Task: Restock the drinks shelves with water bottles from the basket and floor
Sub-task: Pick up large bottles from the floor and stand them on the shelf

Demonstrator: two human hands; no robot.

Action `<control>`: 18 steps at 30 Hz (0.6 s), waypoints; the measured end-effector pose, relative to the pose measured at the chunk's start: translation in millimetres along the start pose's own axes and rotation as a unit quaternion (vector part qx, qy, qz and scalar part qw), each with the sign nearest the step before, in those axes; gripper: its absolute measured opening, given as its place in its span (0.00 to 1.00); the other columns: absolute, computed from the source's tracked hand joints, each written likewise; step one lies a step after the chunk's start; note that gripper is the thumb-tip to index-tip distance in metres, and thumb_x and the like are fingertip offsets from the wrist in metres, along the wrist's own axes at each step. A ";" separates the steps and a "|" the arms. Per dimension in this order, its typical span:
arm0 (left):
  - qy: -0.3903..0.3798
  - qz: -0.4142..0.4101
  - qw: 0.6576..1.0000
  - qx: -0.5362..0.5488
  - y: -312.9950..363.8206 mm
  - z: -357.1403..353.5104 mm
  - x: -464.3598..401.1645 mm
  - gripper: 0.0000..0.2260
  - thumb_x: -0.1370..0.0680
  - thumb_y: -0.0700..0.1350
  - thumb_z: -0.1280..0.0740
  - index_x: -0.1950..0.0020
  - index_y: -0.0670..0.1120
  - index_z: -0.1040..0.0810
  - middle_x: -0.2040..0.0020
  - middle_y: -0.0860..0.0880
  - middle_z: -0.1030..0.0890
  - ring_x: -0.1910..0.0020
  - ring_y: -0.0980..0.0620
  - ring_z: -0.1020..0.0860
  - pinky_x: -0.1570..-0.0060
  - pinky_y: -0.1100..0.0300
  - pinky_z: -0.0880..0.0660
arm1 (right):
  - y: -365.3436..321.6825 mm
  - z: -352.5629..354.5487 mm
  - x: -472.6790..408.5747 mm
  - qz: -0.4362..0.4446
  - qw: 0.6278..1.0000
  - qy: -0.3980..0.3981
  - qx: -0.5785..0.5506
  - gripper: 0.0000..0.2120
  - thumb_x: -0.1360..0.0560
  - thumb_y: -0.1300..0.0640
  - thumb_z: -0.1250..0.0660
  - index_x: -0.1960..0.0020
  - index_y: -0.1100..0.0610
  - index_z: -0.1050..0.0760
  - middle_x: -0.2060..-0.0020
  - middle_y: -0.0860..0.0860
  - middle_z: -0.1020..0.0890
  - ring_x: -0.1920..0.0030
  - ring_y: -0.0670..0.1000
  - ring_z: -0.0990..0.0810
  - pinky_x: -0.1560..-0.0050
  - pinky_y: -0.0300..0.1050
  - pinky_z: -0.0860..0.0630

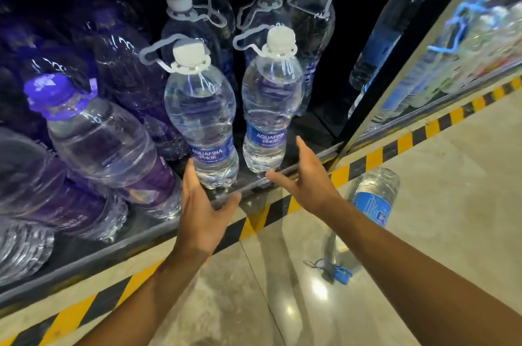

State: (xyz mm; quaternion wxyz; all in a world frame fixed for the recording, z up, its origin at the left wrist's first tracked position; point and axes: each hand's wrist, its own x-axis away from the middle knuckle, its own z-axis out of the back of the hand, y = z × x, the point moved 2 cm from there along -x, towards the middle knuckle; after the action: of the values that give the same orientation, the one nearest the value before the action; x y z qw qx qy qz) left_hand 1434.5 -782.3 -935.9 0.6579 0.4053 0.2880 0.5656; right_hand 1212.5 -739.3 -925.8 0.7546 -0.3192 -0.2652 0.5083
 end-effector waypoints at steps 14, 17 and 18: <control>-0.364 -0.197 0.881 -0.229 55.0 -110.4 68.3 0.29 0.20 0.56 0.33 0.21 0.55 0.38 0.23 0.57 0.34 0.25 0.56 0.35 0.29 0.63 0.36 | 121.3 151.7 98.9 -0.116 0.923 -0.210 0.302 0.40 0.22 0.50 0.28 0.18 0.54 0.46 0.20 0.54 0.38 0.22 0.56 0.38 0.26 0.45 0.40; -0.429 -0.198 0.840 -0.267 82.9 -149.5 51.6 0.32 0.21 0.57 0.31 0.21 0.52 0.40 0.23 0.53 0.34 0.25 0.51 0.35 0.28 0.56 0.35 | 141.2 167.1 79.5 -0.102 0.883 -0.276 0.366 0.44 0.23 0.51 0.27 0.17 0.52 0.51 0.19 0.54 0.41 0.21 0.56 0.39 0.26 0.48 0.37; -0.446 -0.203 0.821 -0.293 90.7 -161.4 46.0 0.33 0.22 0.58 0.31 0.21 0.51 0.40 0.24 0.51 0.34 0.25 0.50 0.35 0.29 0.54 0.34 | 146.0 169.3 70.6 -0.083 0.872 -0.288 0.386 0.45 0.23 0.52 0.26 0.17 0.52 0.51 0.19 0.54 0.41 0.21 0.56 0.39 0.25 0.48 0.37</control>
State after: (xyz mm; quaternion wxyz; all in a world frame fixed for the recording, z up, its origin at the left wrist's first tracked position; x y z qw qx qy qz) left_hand 1262.0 -700.9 -935.9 0.9021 0.3339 -0.1401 0.2347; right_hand 1026.6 -596.4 -919.1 0.7474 0.1812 -0.2796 0.5748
